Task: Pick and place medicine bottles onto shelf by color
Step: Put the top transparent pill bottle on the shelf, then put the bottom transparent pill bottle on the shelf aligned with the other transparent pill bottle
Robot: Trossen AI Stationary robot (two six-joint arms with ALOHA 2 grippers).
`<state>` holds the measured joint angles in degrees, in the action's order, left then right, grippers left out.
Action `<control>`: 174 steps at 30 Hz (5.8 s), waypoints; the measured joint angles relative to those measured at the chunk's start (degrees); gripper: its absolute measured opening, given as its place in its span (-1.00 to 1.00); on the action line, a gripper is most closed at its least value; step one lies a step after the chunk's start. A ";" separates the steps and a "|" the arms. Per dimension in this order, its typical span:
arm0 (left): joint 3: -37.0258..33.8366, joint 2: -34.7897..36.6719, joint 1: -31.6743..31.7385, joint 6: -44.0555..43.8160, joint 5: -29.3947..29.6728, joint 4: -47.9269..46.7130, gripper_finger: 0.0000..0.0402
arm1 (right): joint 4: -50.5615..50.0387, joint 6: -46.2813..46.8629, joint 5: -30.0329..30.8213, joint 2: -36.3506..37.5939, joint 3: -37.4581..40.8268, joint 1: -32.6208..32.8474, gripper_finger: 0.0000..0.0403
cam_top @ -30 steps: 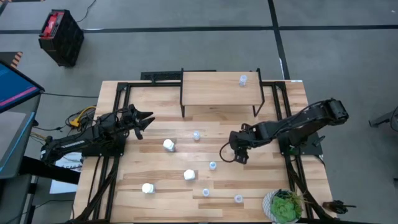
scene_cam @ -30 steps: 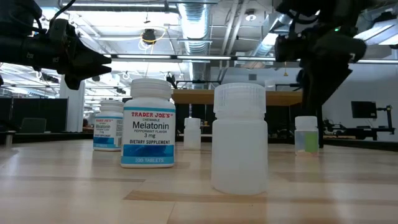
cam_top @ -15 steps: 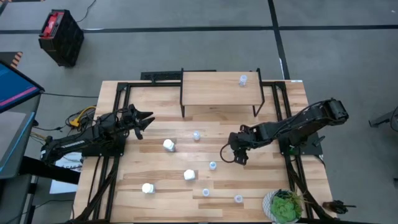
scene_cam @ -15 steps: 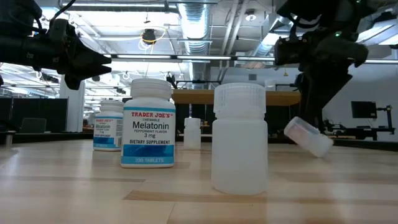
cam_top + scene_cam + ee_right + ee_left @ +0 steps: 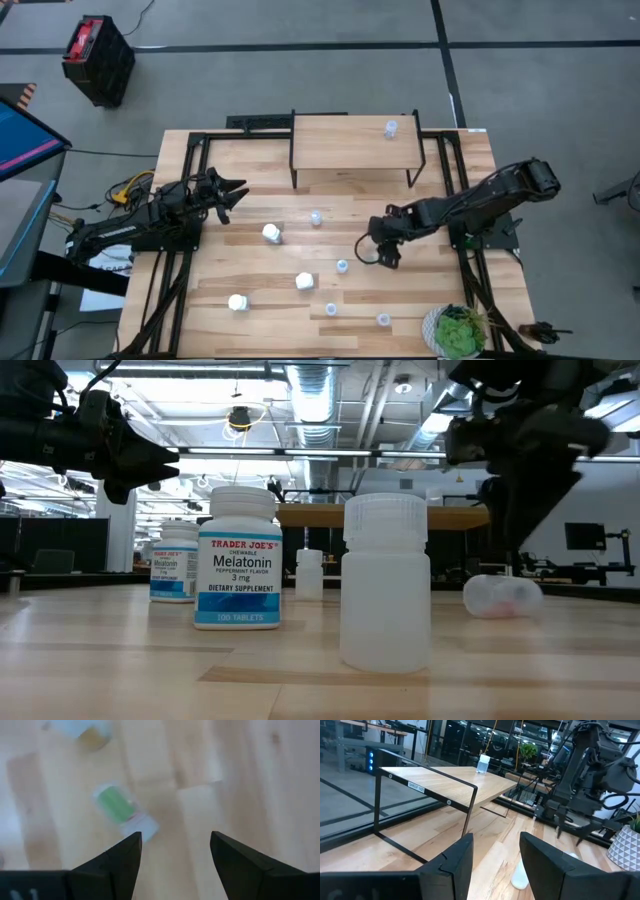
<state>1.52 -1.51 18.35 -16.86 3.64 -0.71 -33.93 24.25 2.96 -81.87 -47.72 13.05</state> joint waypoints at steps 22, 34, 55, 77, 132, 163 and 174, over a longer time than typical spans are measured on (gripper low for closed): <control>0.00 -0.77 0.02 0.24 0.00 0.00 -0.26 | -5.94 -11.72 3.87 -15.69 -6.72 4.25 0.29; 0.00 -0.75 0.02 0.11 -0.01 0.00 -0.26 | -7.30 -17.22 6.19 -12.81 -7.41 1.80 0.29; 0.00 -0.75 0.00 0.11 0.00 0.00 -0.26 | 3.25 -16.72 1.23 -13.03 -7.41 1.75 0.29; 0.00 -0.75 0.00 -0.22 -0.02 0.00 -0.26 | 1.63 -10.46 1.54 -13.00 -7.45 1.21 0.29; 0.00 -0.73 0.02 -0.87 -1.30 -0.21 -0.26 | -5.88 49.27 1.57 -13.07 -20.09 31.81 0.29; 0.00 -1.92 0.00 -0.61 -3.24 -0.46 -0.26 | -0.87 72.85 3.17 -17.68 -20.06 34.62 0.29; 0.00 -2.00 0.00 -0.65 -3.26 -0.48 -0.26 | -0.73 72.61 2.74 -17.75 -20.06 31.94 0.29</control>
<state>1.52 -3.51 18.35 -17.52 0.38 -1.19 -34.67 96.86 5.69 -99.61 -67.79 44.99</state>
